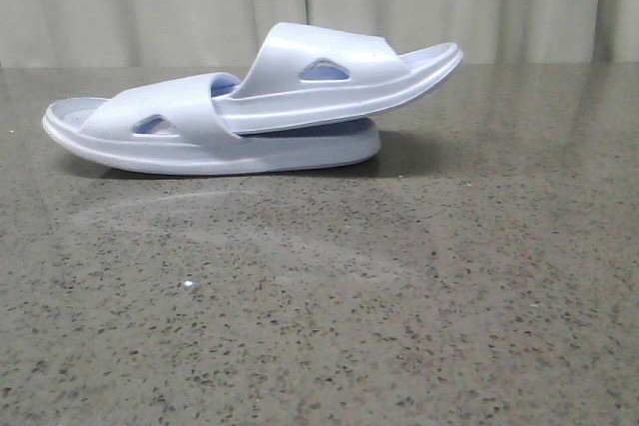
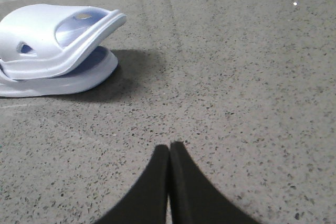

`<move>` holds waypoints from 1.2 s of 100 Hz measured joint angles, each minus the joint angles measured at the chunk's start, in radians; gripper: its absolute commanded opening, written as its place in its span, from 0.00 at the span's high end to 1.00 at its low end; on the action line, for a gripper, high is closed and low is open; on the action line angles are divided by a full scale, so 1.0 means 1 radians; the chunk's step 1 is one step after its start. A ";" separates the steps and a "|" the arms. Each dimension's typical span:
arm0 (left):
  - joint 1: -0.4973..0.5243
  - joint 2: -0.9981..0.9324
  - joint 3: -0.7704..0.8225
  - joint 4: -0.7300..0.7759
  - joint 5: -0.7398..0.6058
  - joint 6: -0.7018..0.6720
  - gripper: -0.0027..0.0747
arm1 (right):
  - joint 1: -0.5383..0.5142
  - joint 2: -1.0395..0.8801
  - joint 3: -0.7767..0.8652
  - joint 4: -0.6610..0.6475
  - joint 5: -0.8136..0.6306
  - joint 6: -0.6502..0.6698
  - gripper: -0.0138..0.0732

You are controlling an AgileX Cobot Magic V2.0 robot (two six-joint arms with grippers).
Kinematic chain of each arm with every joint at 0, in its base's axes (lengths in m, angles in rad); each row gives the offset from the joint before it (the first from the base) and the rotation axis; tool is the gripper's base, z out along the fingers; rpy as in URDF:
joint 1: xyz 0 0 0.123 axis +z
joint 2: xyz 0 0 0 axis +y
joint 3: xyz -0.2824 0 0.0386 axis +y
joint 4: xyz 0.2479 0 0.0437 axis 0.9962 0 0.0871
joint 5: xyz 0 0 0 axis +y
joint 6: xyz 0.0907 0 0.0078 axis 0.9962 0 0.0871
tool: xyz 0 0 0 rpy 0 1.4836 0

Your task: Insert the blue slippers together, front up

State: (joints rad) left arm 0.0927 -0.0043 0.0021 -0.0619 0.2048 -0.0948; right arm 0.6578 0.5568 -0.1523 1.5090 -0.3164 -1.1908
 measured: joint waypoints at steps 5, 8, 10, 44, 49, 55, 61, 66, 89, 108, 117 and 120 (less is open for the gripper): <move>0.000 0.000 0.000 0.000 0.000 0.000 0.95 | 0.000 0.000 0.000 0.000 0.000 0.000 0.93; 0.000 0.000 0.000 0.000 0.000 0.000 0.95 | 0.000 0.000 0.000 0.000 0.000 0.000 0.93; 0.000 0.000 0.000 0.000 0.000 0.000 0.95 | 0.000 0.000 0.000 0.000 0.000 0.000 0.93; 0.000 0.000 0.000 0.000 0.000 0.000 0.95 | 0.000 0.000 0.000 -0.120 -0.064 0.057 0.93; 0.000 0.000 0.000 0.000 0.000 0.000 0.95 | 0.000 0.000 0.001 -0.229 -0.080 0.138 0.93; 0.000 0.000 0.000 0.000 0.000 0.000 0.95 | -0.011 -0.002 0.011 -0.379 -0.091 0.244 0.93; 0.000 0.000 0.000 0.000 0.000 0.000 0.95 | -0.044 -0.014 0.025 -0.544 -0.079 0.361 0.93; 0.000 0.000 0.000 0.000 0.000 0.000 0.95 | -0.084 -0.032 0.034 -0.672 -0.043 0.449 0.93; 0.000 0.000 0.000 0.000 0.000 0.000 0.95 | -0.320 -0.165 0.048 -1.263 0.200 0.903 0.93; 0.000 0.000 0.000 0.000 0.000 0.000 0.95 | -0.481 -0.273 0.109 -1.430 0.266 1.010 0.93; 0.000 0.000 0.000 0.000 0.000 0.000 0.95 | -0.523 -0.332 0.164 -1.443 0.257 1.017 0.93; 0.000 0.000 0.000 0.000 0.000 0.000 0.95 | -0.532 -0.358 0.163 -1.445 0.275 1.019 0.93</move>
State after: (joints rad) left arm 0.0927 -0.0043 0.0021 -0.0619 0.2048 -0.0952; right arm 0.1255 0.1989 0.0108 0.0641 -0.0416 -0.1717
